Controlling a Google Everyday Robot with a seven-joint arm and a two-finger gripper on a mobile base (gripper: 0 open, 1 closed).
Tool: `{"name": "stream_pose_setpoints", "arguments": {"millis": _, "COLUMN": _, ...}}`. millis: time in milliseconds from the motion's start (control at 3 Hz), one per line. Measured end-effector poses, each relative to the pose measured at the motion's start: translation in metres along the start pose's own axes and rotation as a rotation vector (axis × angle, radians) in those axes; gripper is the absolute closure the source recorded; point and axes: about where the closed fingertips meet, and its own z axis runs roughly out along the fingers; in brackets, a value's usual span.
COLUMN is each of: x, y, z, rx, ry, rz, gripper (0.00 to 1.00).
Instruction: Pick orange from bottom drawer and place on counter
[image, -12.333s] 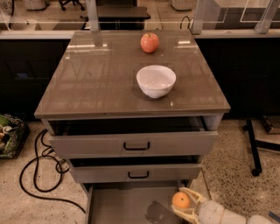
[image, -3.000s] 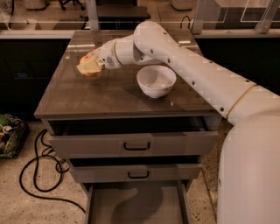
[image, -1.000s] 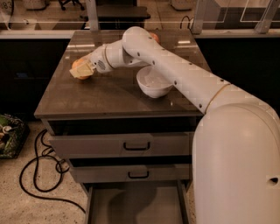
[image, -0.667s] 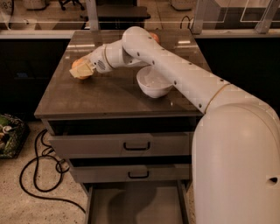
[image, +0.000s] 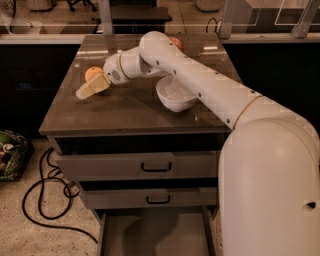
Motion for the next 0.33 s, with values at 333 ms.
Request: {"name": "stream_pose_setpoints", "arguments": {"millis": 333, "x": 0.0000, "y": 0.0001, "z": 0.0001, "rx": 0.000, "ry": 0.000, "rz": 0.000, "gripper": 0.00}}
